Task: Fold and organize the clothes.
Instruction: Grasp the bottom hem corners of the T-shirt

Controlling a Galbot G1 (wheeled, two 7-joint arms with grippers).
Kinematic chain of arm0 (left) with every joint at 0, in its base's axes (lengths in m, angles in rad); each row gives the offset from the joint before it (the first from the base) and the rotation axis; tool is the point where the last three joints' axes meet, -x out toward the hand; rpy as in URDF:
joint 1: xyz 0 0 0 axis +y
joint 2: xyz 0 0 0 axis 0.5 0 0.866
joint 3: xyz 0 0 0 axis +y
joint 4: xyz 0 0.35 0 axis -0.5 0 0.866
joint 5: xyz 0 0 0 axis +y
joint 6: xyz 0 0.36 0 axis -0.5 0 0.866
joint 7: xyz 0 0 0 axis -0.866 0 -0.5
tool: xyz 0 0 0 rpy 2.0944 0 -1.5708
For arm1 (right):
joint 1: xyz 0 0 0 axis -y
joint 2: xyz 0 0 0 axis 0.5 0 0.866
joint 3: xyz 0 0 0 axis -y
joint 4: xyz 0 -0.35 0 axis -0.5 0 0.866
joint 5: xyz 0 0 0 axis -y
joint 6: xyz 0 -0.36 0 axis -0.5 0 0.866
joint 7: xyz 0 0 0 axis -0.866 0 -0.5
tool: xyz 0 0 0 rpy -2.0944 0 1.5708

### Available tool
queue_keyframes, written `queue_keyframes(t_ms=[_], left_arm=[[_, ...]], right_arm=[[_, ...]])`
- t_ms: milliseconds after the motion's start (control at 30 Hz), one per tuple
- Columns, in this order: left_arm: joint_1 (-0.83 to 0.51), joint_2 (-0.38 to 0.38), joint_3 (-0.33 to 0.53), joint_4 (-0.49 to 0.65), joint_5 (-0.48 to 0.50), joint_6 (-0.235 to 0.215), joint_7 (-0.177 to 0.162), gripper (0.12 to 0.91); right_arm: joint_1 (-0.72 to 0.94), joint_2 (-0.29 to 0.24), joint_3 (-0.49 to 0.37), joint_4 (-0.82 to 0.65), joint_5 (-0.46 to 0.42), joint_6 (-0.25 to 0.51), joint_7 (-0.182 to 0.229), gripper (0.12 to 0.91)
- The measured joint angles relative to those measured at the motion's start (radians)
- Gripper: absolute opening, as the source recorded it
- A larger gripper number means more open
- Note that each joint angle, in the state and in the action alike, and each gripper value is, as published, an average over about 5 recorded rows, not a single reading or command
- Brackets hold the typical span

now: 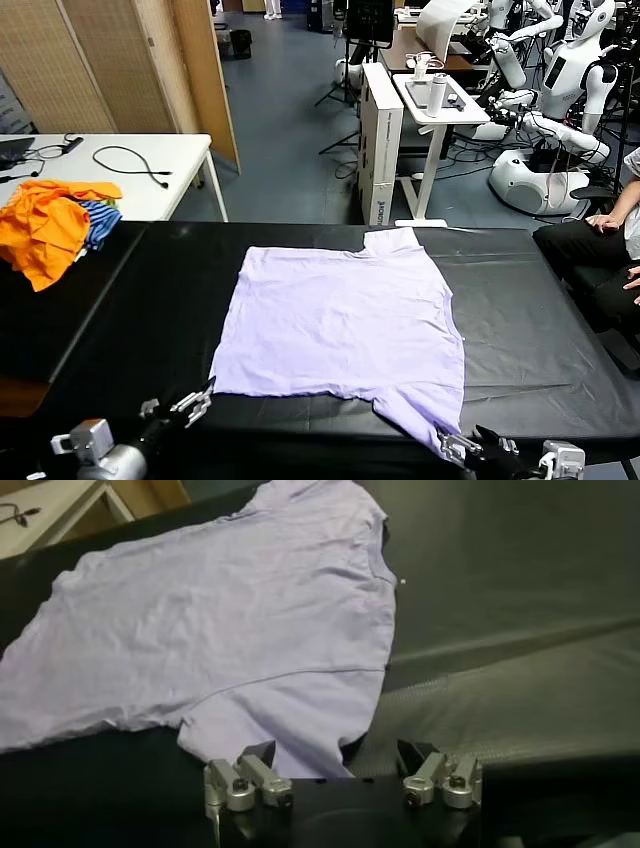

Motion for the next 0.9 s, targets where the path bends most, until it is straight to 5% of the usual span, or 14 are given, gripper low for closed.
queue_keyframes(t_ms=[200,567,700,900], left_arm=[[-0.008,-0.013,0.011,0.017,0.009,0.001,0.000,0.907],[-0.020,-0.031,0.026,0.040,0.025,0.000,0.001,0.896],[-0.015,-0.032,0.026,0.041,0.028,-0.003,0.000,0.749],[-0.007,-0.033,0.025,0.041,0.032,-0.003,-0.002,0.438]], right_arm=[[0.006,0.002,-0.012,-0.005,-0.004,0.000,-0.001,0.902],[-0.007,0.004,-0.008,-0.013,-0.005,0.000,-0.005,0.670],[-0.019,0.003,-0.003,-0.006,-0.004,0.000,-0.005,0.588],[-0.024,0.001,-0.003,-0.005,-0.004,0.000,-0.005,0.358]])
